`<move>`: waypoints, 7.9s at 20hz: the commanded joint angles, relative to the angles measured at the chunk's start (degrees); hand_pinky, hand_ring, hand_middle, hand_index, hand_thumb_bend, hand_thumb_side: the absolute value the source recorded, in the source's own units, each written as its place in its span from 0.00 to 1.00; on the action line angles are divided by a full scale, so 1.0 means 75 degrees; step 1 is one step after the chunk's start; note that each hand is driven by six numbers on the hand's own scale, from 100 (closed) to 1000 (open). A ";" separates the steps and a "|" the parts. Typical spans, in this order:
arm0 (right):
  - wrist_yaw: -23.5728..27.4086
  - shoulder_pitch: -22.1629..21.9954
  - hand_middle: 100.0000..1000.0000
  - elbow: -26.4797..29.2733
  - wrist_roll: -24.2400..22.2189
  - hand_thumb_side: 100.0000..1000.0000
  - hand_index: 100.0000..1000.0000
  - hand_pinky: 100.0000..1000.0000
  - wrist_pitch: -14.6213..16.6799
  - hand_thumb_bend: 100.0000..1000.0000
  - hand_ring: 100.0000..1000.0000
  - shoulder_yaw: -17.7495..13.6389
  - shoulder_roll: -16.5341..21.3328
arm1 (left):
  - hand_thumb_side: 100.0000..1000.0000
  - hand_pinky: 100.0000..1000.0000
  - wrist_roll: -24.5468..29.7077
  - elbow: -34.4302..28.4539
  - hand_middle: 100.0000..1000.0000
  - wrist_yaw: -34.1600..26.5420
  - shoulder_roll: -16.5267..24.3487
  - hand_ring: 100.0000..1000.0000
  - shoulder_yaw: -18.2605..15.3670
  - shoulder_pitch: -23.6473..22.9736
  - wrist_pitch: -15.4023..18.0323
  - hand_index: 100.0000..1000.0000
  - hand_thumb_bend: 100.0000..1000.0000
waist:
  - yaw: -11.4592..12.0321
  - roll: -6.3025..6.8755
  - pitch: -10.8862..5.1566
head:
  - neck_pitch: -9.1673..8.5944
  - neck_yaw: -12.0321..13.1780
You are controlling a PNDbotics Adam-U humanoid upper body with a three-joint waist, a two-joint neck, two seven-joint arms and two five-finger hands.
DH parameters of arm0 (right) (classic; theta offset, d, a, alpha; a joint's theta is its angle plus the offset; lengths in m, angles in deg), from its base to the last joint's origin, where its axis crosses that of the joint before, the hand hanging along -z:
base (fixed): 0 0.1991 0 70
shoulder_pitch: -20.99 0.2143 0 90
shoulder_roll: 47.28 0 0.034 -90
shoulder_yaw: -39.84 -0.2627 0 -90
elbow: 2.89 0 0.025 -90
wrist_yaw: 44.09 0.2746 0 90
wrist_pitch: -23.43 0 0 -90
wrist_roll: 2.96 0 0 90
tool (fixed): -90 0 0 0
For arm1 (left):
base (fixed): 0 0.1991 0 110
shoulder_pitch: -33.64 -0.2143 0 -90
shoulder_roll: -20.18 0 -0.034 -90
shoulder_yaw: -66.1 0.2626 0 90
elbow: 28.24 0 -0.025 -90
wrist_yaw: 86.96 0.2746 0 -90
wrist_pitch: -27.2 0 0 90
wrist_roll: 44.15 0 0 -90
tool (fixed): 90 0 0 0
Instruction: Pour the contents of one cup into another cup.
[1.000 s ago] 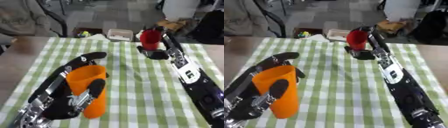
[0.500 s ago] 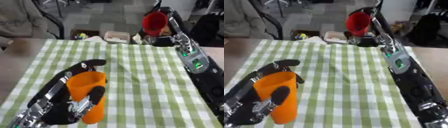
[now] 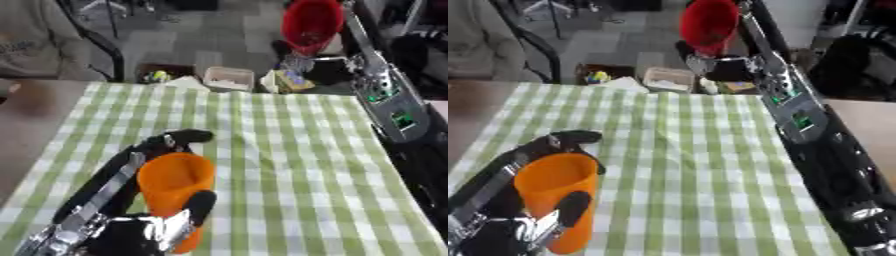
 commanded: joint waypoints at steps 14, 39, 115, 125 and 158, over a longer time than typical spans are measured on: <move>-0.0414 0.0101 0.00 0.1006 -0.0619 0.00 0.65 0.35 0.0391 0.00 0.38 0.0765 -0.0493 | 0.29 0.04 -0.0773 0.1687 0.19 0.1777 -0.0494 0.58 0.0348 0.0579 0.1413 0.85 0.00 | -0.0233 -0.0132 -0.0175 | -0.0091 0.0146; -0.2507 0.0169 0.00 0.0725 -0.0053 0.00 0.65 0.42 0.1348 0.00 0.37 0.1197 -0.1031 | 0.31 0.05 -0.0763 0.1945 0.19 0.1743 -0.0734 0.59 0.0269 0.0776 0.1465 0.85 0.00 | -0.0277 -0.0140 -0.0185 | -0.0127 0.0163; -0.1339 -0.0337 0.13 0.0808 -0.0308 0.00 0.65 0.34 0.1012 0.00 0.07 0.0871 -0.0833 | 0.71 0.30 -0.3345 0.4777 0.48 0.2611 -0.0434 0.85 -0.1140 0.0319 0.2046 0.91 0.70 | -0.0303 -0.0140 -0.0185 | -0.0272 0.0120; -0.0252 -0.1148 0.08 0.0685 -0.0702 0.00 0.64 0.26 0.0512 0.00 0.03 0.0823 -0.0670 | 0.86 0.33 -0.2708 0.3267 0.53 0.1593 0.0314 0.91 -0.1175 0.0120 0.1479 0.91 0.64 | -0.0228 -0.0129 -0.0220 | -0.0271 0.0160; -0.1387 -0.1874 0.68 -0.2292 -0.1910 0.55 0.96 0.76 0.1145 0.74 0.72 0.0663 -0.1662 | 0.93 0.33 -0.0625 0.1044 0.49 -0.1221 0.0852 0.89 -0.1402 -0.0073 0.0435 0.91 0.51 | -0.0081 0.0166 -0.0235 | -0.0195 -0.0047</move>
